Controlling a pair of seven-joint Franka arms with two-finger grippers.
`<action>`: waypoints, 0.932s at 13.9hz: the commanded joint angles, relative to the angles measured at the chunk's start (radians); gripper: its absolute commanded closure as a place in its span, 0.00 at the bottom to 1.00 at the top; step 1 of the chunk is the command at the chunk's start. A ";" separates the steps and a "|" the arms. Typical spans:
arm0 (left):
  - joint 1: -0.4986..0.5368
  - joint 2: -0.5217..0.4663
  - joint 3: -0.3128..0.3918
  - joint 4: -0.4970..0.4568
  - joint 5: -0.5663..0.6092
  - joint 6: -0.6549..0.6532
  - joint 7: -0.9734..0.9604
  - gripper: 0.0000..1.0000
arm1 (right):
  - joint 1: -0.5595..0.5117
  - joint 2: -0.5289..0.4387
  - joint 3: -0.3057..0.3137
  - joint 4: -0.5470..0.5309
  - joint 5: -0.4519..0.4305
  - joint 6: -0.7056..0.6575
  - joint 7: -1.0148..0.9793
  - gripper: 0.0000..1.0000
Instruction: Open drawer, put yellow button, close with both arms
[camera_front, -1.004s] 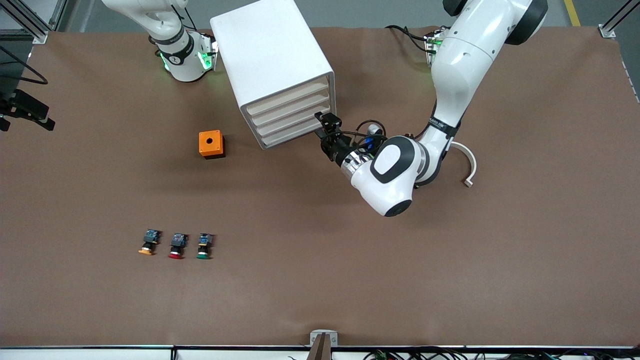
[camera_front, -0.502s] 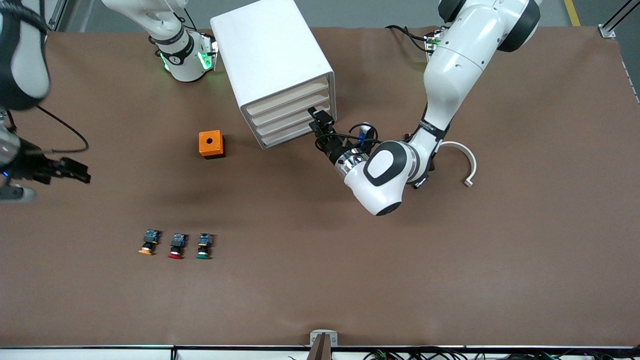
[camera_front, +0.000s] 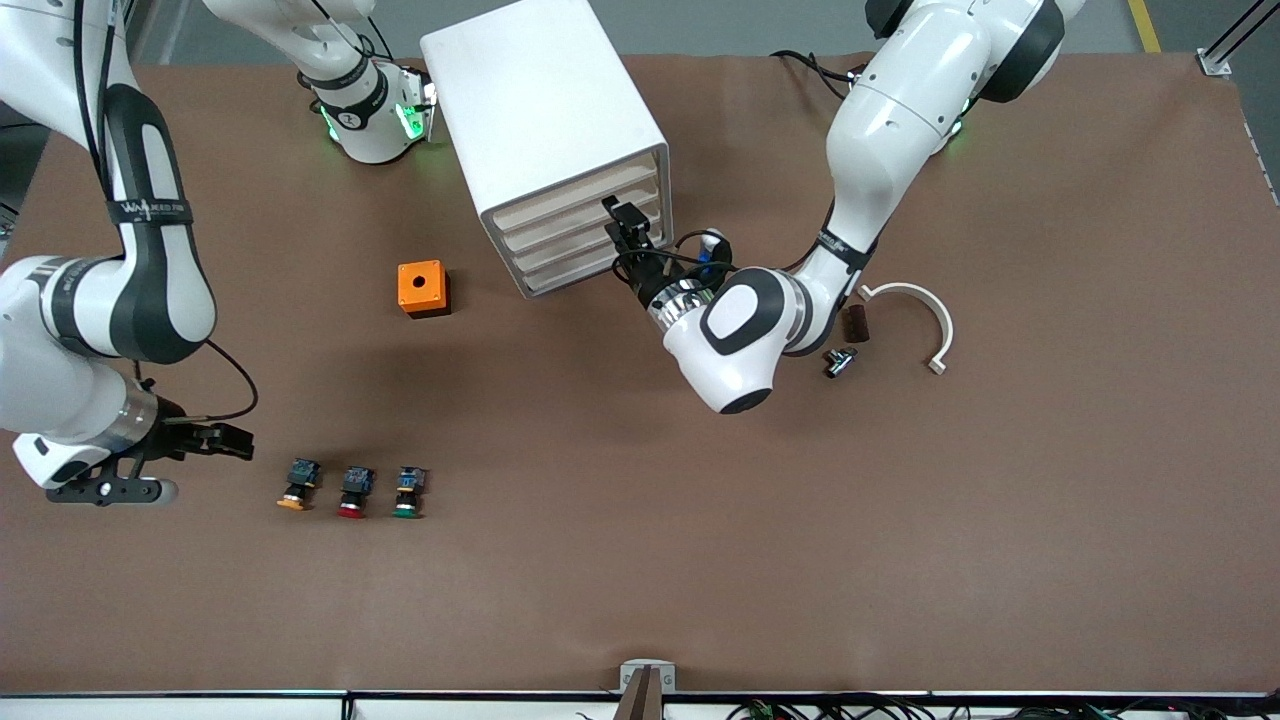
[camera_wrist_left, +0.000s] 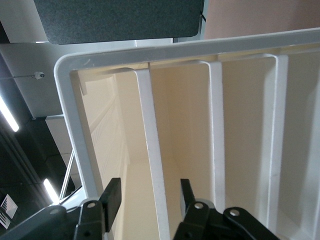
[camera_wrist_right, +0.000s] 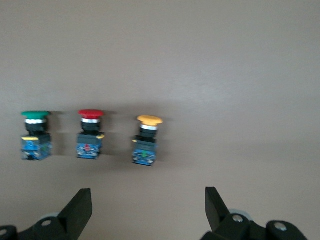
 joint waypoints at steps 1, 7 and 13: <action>-0.026 0.000 0.003 -0.009 -0.018 -0.010 -0.034 0.45 | 0.002 0.076 0.000 0.029 0.062 0.071 0.028 0.00; -0.077 0.006 0.002 -0.013 -0.015 -0.010 -0.038 0.60 | 0.016 0.201 0.000 0.032 0.068 0.205 0.033 0.00; -0.112 0.008 0.003 -0.013 -0.008 -0.010 -0.043 0.87 | 0.019 0.272 0.000 0.020 0.108 0.259 0.031 0.00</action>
